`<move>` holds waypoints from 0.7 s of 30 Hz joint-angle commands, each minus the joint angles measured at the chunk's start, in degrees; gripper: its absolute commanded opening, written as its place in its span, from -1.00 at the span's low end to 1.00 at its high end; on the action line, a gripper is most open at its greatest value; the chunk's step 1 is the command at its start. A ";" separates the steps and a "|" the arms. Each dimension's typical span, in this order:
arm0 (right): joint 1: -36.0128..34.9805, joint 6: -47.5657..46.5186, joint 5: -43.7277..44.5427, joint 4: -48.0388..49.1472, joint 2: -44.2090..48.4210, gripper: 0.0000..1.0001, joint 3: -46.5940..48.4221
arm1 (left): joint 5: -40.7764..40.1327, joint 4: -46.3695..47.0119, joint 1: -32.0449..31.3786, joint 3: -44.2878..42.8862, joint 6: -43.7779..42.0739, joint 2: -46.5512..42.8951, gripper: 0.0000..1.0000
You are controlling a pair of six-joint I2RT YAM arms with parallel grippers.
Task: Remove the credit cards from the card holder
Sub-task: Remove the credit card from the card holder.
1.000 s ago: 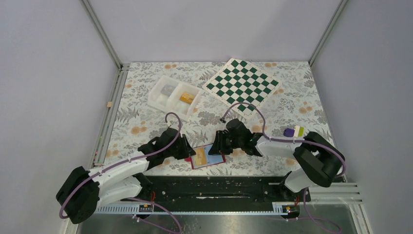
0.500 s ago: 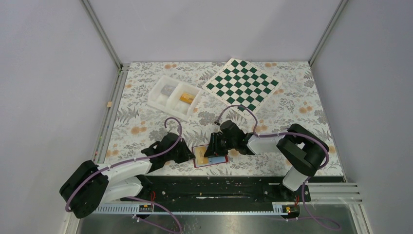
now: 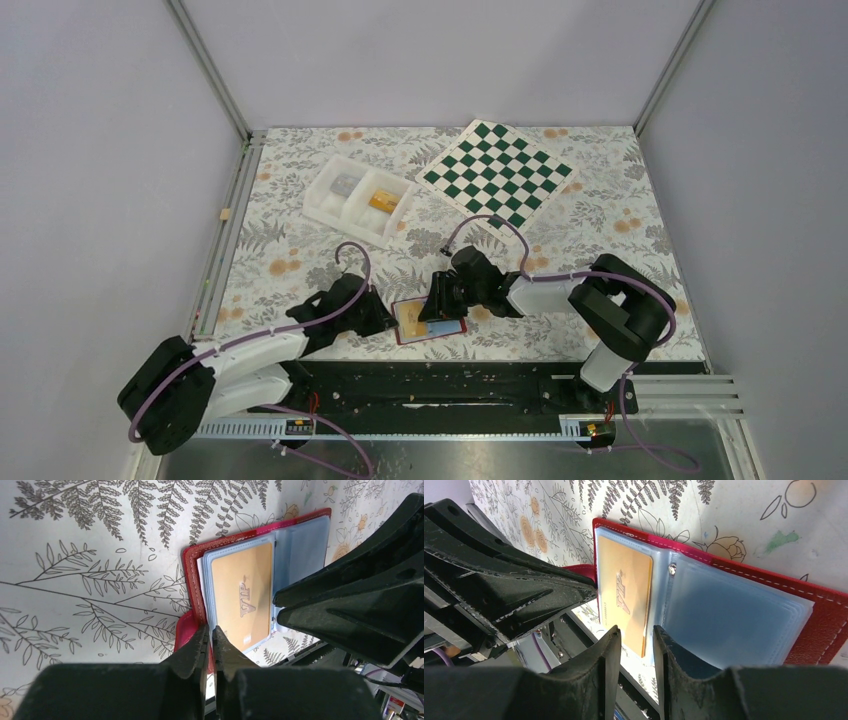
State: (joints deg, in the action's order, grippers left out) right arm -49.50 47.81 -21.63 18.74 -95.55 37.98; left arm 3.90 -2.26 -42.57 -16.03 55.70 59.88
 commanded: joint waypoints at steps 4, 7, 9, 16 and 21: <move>-0.48 -0.80 1.96 0.27 3.94 -0.26 0.41 | -0.81 -3.10 -0.20 -2.18 -0.48 -4.63 -0.77; -0.51 -0.88 1.56 0.50 3.37 -0.26 0.73 | -0.90 -1.83 -0.32 -2.28 -0.29 -4.50 -0.74; -0.51 -0.79 1.32 0.82 2.83 -0.26 0.80 | -0.82 -0.92 -0.43 -2.12 -0.30 -4.09 -0.73; -0.51 -0.76 1.44 1.58 1.48 -0.26 0.84 | 0.59 5.16 -0.81 -0.47 0.20 -0.51 -0.85; -0.51 -0.53 1.22 2.29 0.86 -0.27 0.44 | -0.19 5.70 -1.61 -1.12 -0.36 -1.70 -0.93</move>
State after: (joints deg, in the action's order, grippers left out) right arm -49.52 47.75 -20.58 18.74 -94.24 37.98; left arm 4.08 -0.84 -43.48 -16.25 55.55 59.31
